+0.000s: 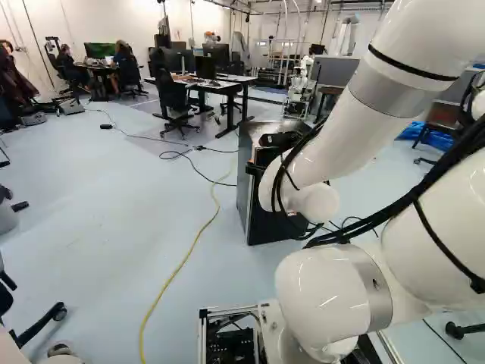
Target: Grab a drink from the fridge
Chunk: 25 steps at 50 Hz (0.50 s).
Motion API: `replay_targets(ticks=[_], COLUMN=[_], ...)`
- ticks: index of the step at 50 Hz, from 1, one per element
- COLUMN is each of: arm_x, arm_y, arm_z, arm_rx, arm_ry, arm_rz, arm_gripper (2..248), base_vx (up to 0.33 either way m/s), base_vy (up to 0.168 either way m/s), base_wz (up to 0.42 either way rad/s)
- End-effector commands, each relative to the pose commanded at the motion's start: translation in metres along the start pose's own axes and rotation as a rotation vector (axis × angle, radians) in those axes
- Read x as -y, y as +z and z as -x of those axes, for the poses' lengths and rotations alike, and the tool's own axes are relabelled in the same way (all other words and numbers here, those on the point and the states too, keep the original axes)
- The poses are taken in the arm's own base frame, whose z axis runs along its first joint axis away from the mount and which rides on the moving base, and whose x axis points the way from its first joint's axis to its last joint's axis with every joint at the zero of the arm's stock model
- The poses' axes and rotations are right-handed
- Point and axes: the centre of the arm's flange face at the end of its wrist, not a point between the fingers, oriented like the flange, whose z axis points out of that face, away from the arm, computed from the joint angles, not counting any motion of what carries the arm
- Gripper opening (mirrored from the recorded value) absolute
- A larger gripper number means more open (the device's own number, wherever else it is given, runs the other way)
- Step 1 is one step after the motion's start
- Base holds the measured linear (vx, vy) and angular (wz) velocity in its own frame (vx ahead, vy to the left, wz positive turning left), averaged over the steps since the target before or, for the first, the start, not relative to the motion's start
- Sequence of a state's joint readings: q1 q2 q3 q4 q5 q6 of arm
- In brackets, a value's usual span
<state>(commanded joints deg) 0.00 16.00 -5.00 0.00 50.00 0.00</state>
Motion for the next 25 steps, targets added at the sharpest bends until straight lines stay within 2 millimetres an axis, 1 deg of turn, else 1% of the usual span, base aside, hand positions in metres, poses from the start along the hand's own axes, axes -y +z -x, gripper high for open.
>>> replay_targets(ticks=[16, 25], arm_x=[0.0, 0.0], arm_y=[0.0, 0.0], arm_z=[0.0, 0.0], arm_rx=[0.0, 0.0], arm_ry=[0.0, 0.0], arm_rz=[0.0, 0.0], arm_gripper=[247, 247], base_vx=[0.07, 0.049], base_vy=[0.038, 0.009], base_wz=[-0.005, 0.008])
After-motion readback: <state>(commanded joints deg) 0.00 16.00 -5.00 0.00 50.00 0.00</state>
